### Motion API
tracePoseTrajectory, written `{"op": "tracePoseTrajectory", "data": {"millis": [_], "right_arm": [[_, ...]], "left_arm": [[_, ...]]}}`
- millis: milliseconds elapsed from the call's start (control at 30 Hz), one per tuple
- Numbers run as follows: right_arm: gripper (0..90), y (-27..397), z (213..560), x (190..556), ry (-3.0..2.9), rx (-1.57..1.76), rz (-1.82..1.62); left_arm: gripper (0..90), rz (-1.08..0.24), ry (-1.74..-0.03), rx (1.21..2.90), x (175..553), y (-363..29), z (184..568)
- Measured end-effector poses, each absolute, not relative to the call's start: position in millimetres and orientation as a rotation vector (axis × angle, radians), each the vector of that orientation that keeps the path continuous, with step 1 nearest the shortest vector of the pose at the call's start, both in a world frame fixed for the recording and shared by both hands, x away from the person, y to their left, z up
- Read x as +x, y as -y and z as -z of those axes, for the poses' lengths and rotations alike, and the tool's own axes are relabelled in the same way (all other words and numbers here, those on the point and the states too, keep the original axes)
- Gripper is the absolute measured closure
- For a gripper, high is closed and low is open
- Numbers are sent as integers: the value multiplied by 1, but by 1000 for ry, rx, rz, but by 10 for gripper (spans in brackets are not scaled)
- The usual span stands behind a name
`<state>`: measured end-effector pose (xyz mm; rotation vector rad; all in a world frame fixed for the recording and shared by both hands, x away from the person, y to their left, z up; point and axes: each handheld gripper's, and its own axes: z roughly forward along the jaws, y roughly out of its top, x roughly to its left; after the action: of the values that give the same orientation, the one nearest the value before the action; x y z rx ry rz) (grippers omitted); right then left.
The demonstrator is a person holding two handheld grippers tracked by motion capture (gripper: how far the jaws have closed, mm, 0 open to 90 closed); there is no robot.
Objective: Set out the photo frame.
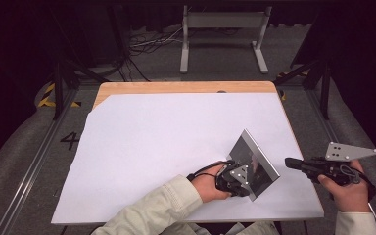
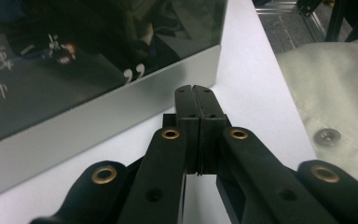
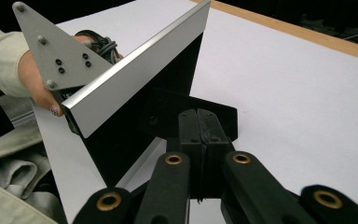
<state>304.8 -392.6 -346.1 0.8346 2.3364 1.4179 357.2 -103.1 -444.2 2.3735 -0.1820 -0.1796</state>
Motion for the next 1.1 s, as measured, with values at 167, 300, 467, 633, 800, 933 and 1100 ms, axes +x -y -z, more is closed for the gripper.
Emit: {"op": "tracePoseTrajectory", "data": {"millis": [167, 300, 467, 633, 800, 933, 1100], "right_arm": [[900, 394, 345, 306, -2340, 879, -1436], [896, 393, 342, 306, -2364, 885, -1436], [891, 393, 339, 306, -2384, 896, -1434], [880, 393, 335, 306, -2408, 892, -1433], [861, 392, 330, 305, -2432, 885, -1435], [842, 391, 326, 303, -2442, 886, -1436], [814, 389, 322, 300, -2463, 895, -1429]], "left_arm": [[900, 198, 170, 2385, 358, 95, 443], [900, 197, 149, 2396, 360, 86, 442], [900, 180, 126, 2410, 364, 73, 441], [900, 170, 67, 2396, 373, 52, 437], [900, 157, 26, 2393, 380, 33, 433], [896, 142, -8, 2385, 385, 20, 430], [888, 137, -47, 2380, 390, 8, 430]]}}
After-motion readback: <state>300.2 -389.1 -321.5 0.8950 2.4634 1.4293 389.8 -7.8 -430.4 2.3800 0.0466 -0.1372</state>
